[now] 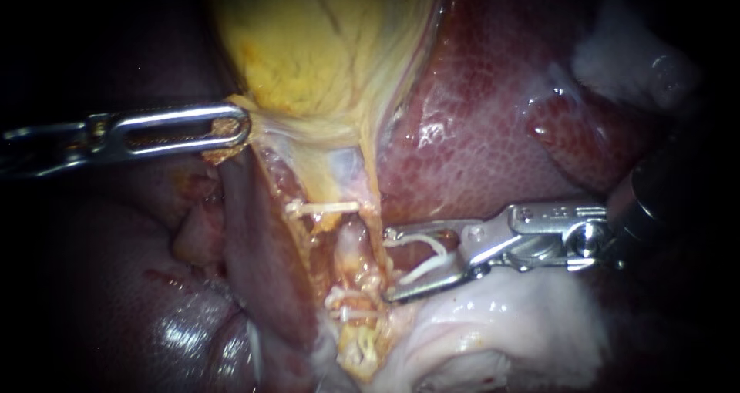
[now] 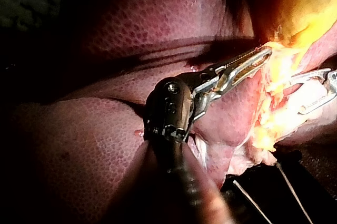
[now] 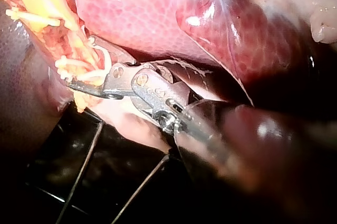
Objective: Clipping first clip right tube
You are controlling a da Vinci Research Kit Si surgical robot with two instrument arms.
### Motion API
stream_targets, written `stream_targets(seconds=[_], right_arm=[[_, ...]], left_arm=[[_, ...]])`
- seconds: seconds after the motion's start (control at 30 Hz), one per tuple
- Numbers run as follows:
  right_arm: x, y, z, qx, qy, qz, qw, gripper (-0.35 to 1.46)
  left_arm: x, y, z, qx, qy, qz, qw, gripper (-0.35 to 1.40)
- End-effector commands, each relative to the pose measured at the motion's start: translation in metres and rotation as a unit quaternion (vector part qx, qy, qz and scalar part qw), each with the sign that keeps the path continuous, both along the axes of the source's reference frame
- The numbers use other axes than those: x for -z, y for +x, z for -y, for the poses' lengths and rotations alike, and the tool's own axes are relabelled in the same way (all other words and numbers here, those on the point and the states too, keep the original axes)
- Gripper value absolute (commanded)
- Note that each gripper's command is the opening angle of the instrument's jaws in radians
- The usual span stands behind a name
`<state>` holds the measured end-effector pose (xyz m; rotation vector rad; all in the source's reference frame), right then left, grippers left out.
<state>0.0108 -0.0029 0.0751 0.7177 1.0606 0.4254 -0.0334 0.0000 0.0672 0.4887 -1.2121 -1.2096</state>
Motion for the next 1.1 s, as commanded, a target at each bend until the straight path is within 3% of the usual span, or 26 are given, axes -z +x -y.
stream_targets(seconds=[0.03, 0.27, 0.67, 0.9, 1.1], right_arm=[[0.0, 0.0, 0.0, 0.0, 0.0, 0.0, 1.0, 0.59], [0.0, 0.0009, -0.0002, -0.003, 0.0, 0.002, 1.0, 0.59], [-0.0007, 0.0026, 0.0005, 0.006, 0.002, -0.003, 1.0, 0.59], [0.0001, 0.0005, -0.0009, 0.003, 0.004, -0.002, 1.0, 0.58], [-0.0006, 0.0, -0.0017, -0.004, -0.001, 0.009, 1.0, 0.58]], left_arm=[[0.0, 0.0001, 0.0, 0.0, 0.0, 0.0, 1.0, -0.35], [0.0, 0.0, 0.0, 0.0, 0.0, 0.0, 1.0, -0.35], [0.0001, 0.0, 0.0001, 0.0, 0.0, 0.0, 1.0, -0.35], [0.0002, 0.0001, 0.0001, 0.0, 0.0, 0.0, 1.0, -0.35], [0.0002, 0.0001, 0.0002, 0.0, 0.0, 0.0, 1.0, -0.35]])
